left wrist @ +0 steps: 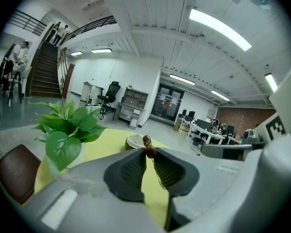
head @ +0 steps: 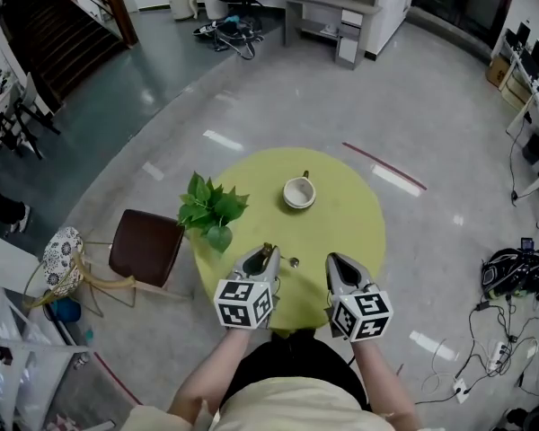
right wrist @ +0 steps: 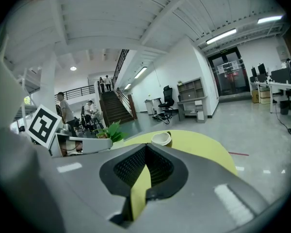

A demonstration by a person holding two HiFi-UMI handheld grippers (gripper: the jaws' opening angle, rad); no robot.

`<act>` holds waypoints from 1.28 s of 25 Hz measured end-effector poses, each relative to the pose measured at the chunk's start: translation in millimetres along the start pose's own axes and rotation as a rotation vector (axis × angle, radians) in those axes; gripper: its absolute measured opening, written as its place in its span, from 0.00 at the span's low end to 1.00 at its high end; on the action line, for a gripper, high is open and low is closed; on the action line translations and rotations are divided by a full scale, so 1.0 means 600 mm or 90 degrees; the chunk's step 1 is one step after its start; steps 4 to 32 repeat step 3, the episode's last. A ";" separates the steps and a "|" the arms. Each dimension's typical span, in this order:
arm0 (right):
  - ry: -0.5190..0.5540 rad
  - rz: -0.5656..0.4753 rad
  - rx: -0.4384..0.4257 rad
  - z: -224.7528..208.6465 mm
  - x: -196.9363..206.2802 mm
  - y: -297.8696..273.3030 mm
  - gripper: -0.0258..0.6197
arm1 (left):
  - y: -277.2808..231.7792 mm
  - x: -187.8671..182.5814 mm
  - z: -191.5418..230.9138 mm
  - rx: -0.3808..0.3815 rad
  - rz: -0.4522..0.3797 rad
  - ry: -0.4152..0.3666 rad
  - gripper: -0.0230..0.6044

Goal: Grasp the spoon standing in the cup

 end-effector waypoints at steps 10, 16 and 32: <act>0.001 0.001 -0.004 0.004 0.001 -0.001 0.04 | 0.003 0.003 0.003 -0.006 0.002 0.000 0.12; 0.001 0.001 -0.004 0.004 0.001 -0.001 0.04 | 0.003 0.003 0.003 -0.006 0.002 0.000 0.12; 0.001 0.001 -0.004 0.004 0.001 -0.001 0.04 | 0.003 0.003 0.003 -0.006 0.002 0.000 0.12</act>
Point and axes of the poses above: the fingertips, and each gripper's own axes: y backward along the fingers, z to its left, x out of its underside, the point moved 7 cm from there along y, backward along the fingers, and after that the axes turned 9 degrees about -x, right-handed, at the moved point
